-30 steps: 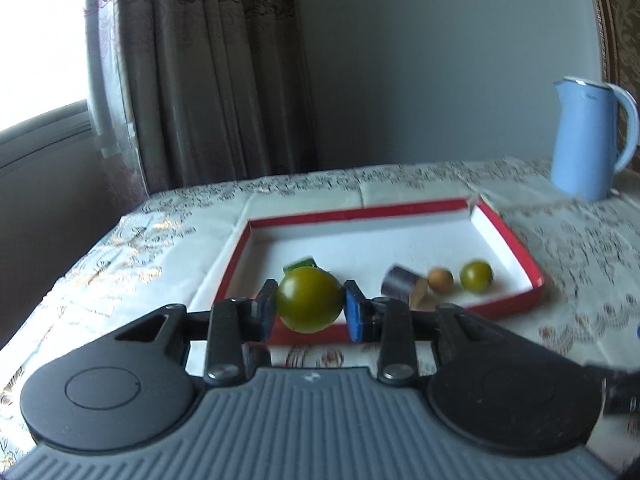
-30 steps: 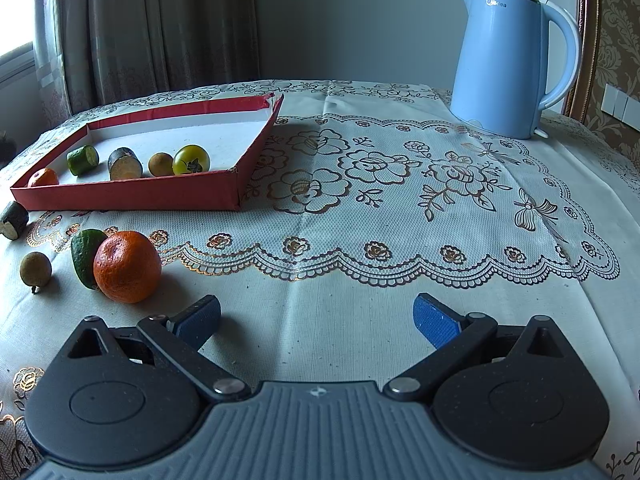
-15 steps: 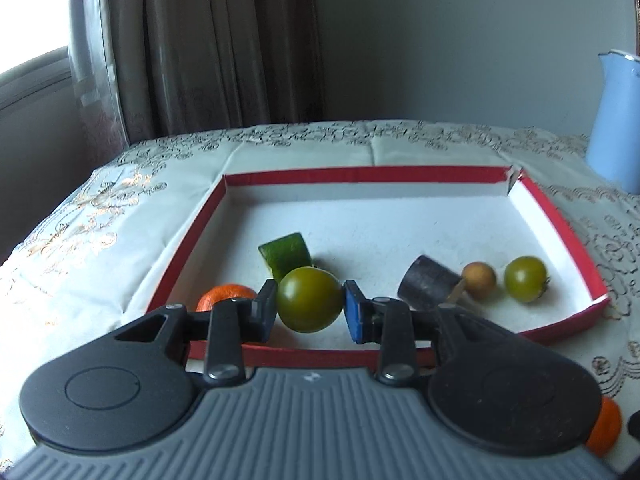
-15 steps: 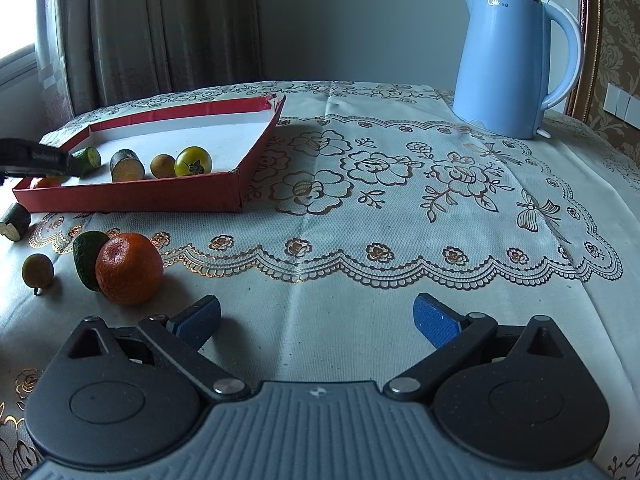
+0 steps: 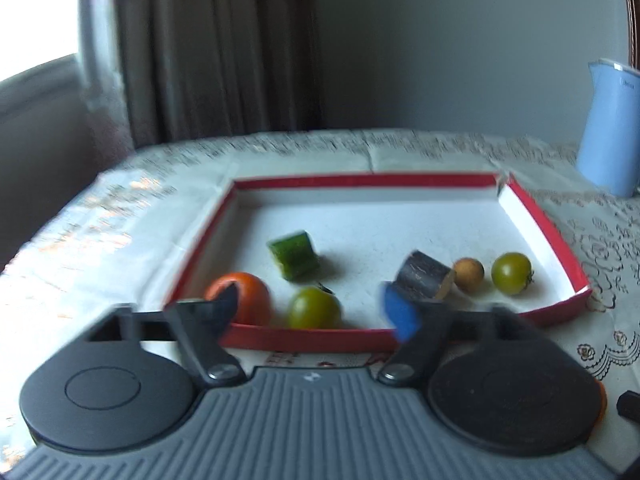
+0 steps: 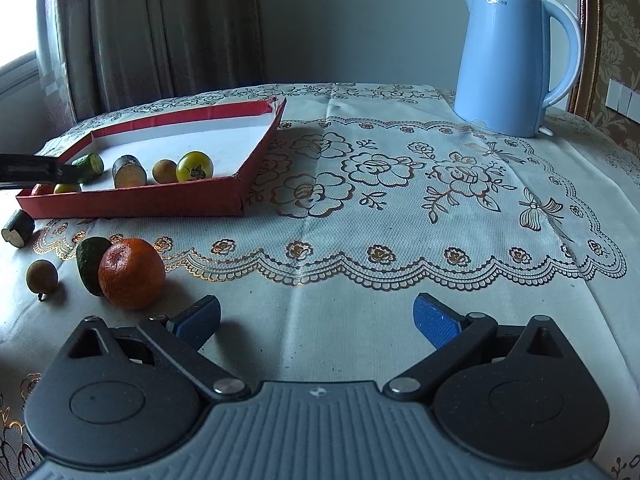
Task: Organize fruits
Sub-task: 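Withdraw the open left gripper from the box, then move the open right gripper down to the brown kiwi-like fruit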
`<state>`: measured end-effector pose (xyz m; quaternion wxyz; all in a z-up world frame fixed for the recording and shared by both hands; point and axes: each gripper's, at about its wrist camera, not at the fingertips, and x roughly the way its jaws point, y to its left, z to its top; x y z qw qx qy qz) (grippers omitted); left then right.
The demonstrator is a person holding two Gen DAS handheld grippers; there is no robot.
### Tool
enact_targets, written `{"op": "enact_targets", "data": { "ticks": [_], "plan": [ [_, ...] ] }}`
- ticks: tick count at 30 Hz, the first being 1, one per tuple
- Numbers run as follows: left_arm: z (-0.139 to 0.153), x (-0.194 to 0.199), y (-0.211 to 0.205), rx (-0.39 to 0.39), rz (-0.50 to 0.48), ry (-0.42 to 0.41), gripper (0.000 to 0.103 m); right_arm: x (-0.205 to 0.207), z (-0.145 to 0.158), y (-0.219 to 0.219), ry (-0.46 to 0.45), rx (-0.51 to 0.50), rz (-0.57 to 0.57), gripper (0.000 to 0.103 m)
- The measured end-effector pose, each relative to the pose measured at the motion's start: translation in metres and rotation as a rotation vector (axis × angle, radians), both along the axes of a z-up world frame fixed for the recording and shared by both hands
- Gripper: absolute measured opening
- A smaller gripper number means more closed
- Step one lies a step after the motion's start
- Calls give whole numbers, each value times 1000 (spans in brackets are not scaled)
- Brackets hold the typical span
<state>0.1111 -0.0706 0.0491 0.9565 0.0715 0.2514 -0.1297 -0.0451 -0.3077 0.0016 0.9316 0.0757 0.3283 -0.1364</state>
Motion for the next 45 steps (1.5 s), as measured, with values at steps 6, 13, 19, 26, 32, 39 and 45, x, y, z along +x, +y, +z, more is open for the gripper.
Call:
{"op": "enact_targets", "data": {
  "ticks": [6,13,19,26,32,39,45],
  "plan": [
    [22,-50,53,-21,57,-133,103,-1,0,1,2,-1,0,103],
    [-1,-61,118,0,218,-119,103,-3,0,-1,-14,17,5,103],
    [-27,-46,152,-44,353,-40,103,-19,5,-2,-136,72,64,103],
    [-36,-34,174,-103,429,97,103,-30,15,28,-233,100,211,103],
    [-37,-35,168,-74,419,94,103,-27,21,84,-229,29,375,103],
    [-37,-32,169,-81,412,104,103,-28,24,130,-236,2,485,103],
    [-36,-33,170,-93,408,99,103,-25,23,145,-246,-15,515,103]
  ]
}}
